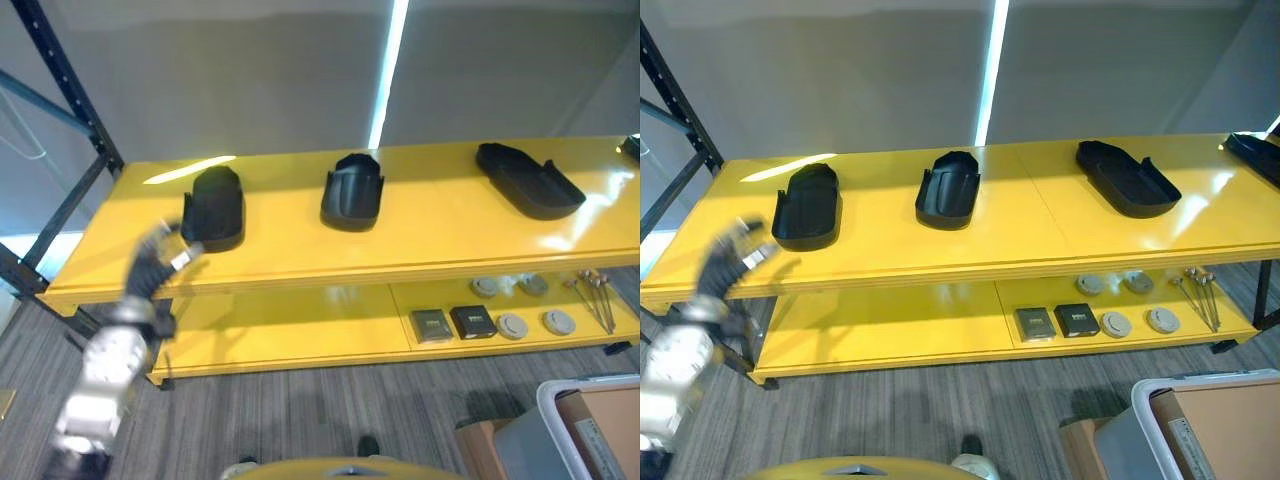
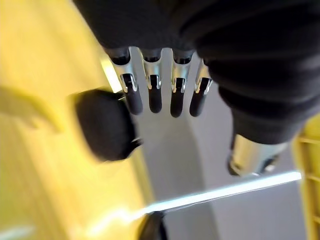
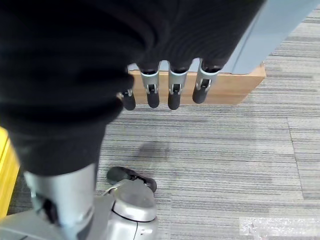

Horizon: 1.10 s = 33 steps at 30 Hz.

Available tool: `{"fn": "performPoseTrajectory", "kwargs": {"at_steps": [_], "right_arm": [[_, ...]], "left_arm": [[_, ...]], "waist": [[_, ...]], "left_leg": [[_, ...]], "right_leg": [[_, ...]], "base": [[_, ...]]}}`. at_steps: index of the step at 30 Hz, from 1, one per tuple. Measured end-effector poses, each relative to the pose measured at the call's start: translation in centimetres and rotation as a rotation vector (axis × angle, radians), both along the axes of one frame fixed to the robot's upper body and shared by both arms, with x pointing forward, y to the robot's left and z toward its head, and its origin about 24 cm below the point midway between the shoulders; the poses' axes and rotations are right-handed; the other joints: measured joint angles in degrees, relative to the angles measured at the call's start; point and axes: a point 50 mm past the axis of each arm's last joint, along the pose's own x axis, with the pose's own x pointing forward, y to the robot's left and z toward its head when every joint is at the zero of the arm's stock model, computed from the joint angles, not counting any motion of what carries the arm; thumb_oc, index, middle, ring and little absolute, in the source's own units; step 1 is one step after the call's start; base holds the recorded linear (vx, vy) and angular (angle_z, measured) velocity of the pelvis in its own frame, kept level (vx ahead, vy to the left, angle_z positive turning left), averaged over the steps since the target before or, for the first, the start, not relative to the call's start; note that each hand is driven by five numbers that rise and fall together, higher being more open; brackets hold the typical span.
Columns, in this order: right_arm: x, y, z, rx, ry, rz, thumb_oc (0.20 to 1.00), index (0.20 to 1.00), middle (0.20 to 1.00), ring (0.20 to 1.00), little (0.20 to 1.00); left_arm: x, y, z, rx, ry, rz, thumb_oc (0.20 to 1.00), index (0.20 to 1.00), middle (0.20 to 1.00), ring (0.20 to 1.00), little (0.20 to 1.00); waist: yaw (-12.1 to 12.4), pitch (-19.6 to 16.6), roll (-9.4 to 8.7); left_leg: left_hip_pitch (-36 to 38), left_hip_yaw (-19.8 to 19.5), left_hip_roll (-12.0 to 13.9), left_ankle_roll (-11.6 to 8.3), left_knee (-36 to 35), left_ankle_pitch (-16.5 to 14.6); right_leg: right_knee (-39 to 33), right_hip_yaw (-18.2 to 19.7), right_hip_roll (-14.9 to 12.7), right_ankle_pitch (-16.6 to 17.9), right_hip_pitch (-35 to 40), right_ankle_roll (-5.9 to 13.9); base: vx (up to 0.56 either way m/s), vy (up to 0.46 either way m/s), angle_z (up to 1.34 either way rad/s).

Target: Move parts from the plastic box to the shelf.

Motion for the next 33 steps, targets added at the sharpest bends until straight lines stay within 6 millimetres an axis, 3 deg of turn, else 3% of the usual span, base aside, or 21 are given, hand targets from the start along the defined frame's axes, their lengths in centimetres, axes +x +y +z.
{"fn": "performPoseTrajectory", "kwargs": {"at_steps": [3,4,6,8,11,19,24,30,33], "right_arm": [[-0.3,-0.2,0.1,-0.023,0.007,-0.014,1.000,1.000,1.000,1.000,1.000],[-0.4,-0.1,0.0,-0.021,0.014,-0.009,1.000,1.000,1.000,1.000,1.000],[-0.6,-0.1,0.0,-0.020,0.023,-0.009,1.000,1.000,1.000,1.000,1.000],[-0.9,-0.1,0.0,-0.020,0.037,-0.016,1.000,1.000,1.000,1.000,1.000],[-0.8,0.1,-0.1,-0.014,0.034,-0.005,1.000,1.000,1.000,1.000,1.000],[-0.9,0.0,-0.1,-0.024,0.036,-0.002,1.000,1.000,1.000,1.000,1.000],[-0.8,0.0,0.0,-0.025,0.033,0.005,1.000,1.000,1.000,1.000,1.000],[-0.7,0.0,0.0,-0.024,0.026,0.009,1.000,1.000,1.000,1.000,1.000],[-0.7,0.0,0.0,-0.025,0.028,0.020,1.000,1.000,1.000,1.000,1.000]], "left_arm": [[-1.0,0.5,-5.3,-0.067,0.189,0.037,0.200,0.200,0.200,0.200,0.200],[-1.1,0.7,-5.5,-0.059,0.193,0.048,0.200,0.200,0.200,0.200,0.200],[-0.7,0.6,-5.1,-0.036,0.147,0.051,0.200,0.200,0.200,0.200,0.200],[1.7,0.4,-2.3,-0.012,-0.023,0.056,0.200,0.200,0.200,0.200,0.200],[3.4,0.2,-0.3,-0.018,-0.133,0.080,0.200,0.200,0.200,0.200,0.200],[4.3,-0.8,2.3,-0.033,-0.259,0.064,0.200,0.200,0.200,0.200,0.200],[4.3,-0.4,1.6,-0.027,-0.221,0.104,0.200,0.200,0.200,0.200,0.200],[4.1,1.4,-1.9,-0.001,-0.084,0.244,0.200,0.200,0.200,0.200,0.200],[4.2,1.6,-2.6,-0.003,-0.058,0.281,0.200,0.200,0.200,0.200,0.200]], "waist": [[-0.2,0.7,-0.52],[-0.3,0.8,-0.44],[-0.5,1.0,-0.57],[-0.7,1.0,-0.27],[-1.5,1.0,-0.08],[-3.4,1.0,-0.05],[-3.9,0.9,0.07],[-4.4,1.2,0.46],[-4.5,1.3,0.51]], "left_leg": [[-0.8,0.1,0.0,0.36,0.0,0.4],[-0.9,0.1,0.1,0.36,0.0,0.4],[-0.9,0.1,0.1,0.36,0.0,0.4],[-0.7,0.1,0.1,0.38,0.0,0.5],[-0.7,0.3,0.1,0.38,0.0,0.5],[-0.5,0.8,0.0,0.39,0.0,0.5],[-0.4,0.9,0.0,0.41,0.0,0.4],[0.3,1.6,-0.1,0.57,0.0,0.1],[0.3,1.7,-0.1,0.57,0.0,0.0]], "right_leg": [[0.0,0.2,0.1,0.0,-0.6,0.00],[0.0,0.2,0.1,0.0,-0.7,0.01],[0.0,0.2,0.0,0.0,-1.0,0.03],[0.0,0.2,0.1,0.0,-0.8,0.02],[0.0,0.5,0.1,0.0,-0.8,0.02],[0.0,1.4,0.2,0.0,-0.8,0.02],[0.0,1.4,0.2,0.1,-0.7,-0.02],[0.0,1.8,0.3,0.4,-0.7,-0.12],[0.0,1.8,0.3,0.4,-0.7,-0.11]], "base": [[-0.03,-0.041,-0.07],[-0.01,-0.031,-0.05],[0.00,-0.003,0.03],[0.00,-0.001,0.02],[0.00,-0.003,-0.05],[0.01,0.001,-0.05],[0.00,0.000,0.00],[0.00,0.004,-0.05],[0.00,0.000,0.00]]}}
